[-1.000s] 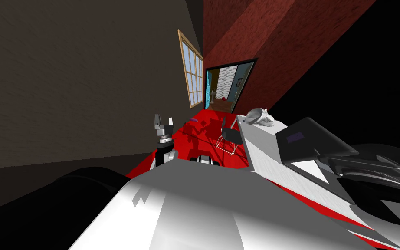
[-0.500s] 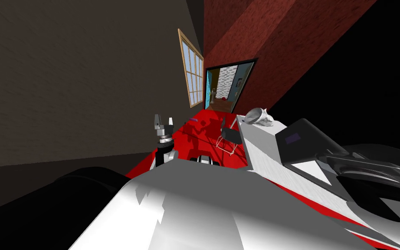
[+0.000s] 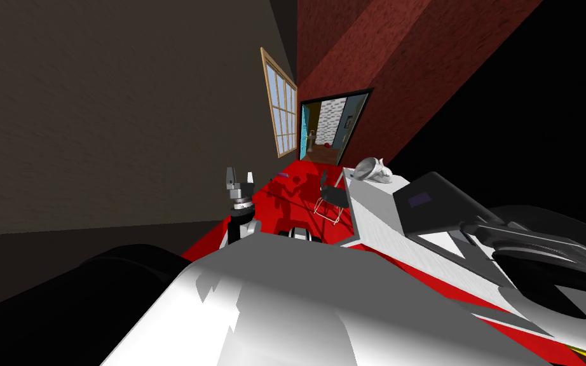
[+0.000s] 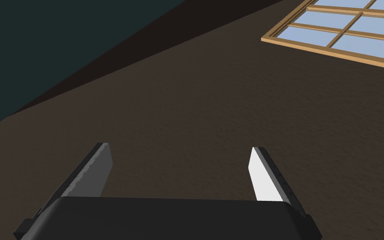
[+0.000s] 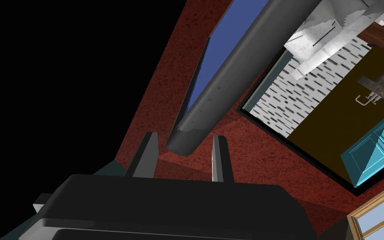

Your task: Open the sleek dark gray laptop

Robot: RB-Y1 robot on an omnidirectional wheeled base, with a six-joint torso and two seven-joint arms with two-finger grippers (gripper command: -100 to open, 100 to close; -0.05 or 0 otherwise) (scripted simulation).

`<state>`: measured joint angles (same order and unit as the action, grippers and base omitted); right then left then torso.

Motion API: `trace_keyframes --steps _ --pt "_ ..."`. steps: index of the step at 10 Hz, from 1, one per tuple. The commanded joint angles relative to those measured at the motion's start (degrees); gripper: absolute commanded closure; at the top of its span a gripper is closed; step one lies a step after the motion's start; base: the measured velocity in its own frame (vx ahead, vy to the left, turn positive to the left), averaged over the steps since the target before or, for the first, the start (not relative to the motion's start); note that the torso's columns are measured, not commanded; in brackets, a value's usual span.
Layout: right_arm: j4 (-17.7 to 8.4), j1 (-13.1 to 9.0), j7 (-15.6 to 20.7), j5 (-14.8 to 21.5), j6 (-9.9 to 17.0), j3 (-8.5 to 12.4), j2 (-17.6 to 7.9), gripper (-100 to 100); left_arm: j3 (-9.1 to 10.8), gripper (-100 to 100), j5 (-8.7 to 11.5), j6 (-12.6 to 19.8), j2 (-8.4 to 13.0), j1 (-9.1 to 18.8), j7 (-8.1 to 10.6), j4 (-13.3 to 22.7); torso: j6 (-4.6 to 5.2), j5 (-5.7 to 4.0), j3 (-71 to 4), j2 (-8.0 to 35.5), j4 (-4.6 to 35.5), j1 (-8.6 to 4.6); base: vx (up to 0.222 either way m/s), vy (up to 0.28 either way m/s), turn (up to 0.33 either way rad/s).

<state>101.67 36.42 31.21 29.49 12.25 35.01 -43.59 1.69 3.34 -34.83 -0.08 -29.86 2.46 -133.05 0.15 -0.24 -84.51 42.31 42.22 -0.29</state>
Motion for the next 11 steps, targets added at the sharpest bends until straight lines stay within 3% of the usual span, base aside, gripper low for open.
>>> trace_keyframes --steps 1,2,10,11 --pt "-0.53 -0.83 -1.35 -1.55 -0.3 0.1 -0.02 100 0.0 0 0.0 0.0 0.0 0.0 0.0 0.0 -0.03 -0.07 0.05 0.06 0.0 -0.03 -0.047 -0.033 0.008" --pt "-2.41 -3.21 -3.0 -2.66 -1.97 0.01 1.76 100 0.0 0 0.0 0.0 0.0 0.0 0.0 0.0 -0.06 -0.02 -0.05 -0.13 -0.04 0.12 -0.053 -0.057 -0.011" --pt "-9.97 -12.06 -8.13 -6.29 -8.24 -0.76 9.21 100 0.0 0 0.0 0.0 0.0 0.0 0.0 0.0 -0.19 -0.5 -0.11 -0.33 -0.31 -0.19 -0.076 -0.088 -0.019" --pt "-10.22 -12.5 -7.73 -5.94 -8.24 0.1 7.7 100 0.0 0 0.0 0.0 0.0 0.0 0.0 0.0 -0.22 -0.6 -0.12 -0.38 -0.37 -0.21 -0.04 -0.025 -0.017"
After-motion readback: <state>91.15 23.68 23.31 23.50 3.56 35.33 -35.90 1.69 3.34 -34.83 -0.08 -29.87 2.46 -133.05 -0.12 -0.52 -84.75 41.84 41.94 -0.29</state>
